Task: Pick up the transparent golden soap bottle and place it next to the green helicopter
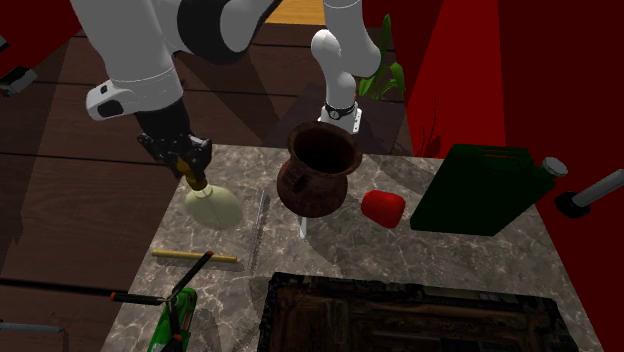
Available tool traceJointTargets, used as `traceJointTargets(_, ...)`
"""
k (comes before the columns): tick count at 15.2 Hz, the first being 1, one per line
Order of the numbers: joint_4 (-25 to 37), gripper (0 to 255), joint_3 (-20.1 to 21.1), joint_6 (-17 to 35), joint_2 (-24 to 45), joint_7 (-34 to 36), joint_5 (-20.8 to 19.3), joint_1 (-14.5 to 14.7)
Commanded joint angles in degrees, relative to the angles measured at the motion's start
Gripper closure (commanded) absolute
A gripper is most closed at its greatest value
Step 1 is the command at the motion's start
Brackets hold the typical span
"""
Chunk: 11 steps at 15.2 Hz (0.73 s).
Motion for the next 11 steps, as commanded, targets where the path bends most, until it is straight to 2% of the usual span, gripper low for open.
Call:
traceJointTargets(1, -1.8, 255, 0.0, 1.7, -0.2, -0.2, 0.1, 0.0)
traceJointTargets(11, -8.8, 255, 0.0, 9.1, 0.3, -1.0, 0.3, 0.0)
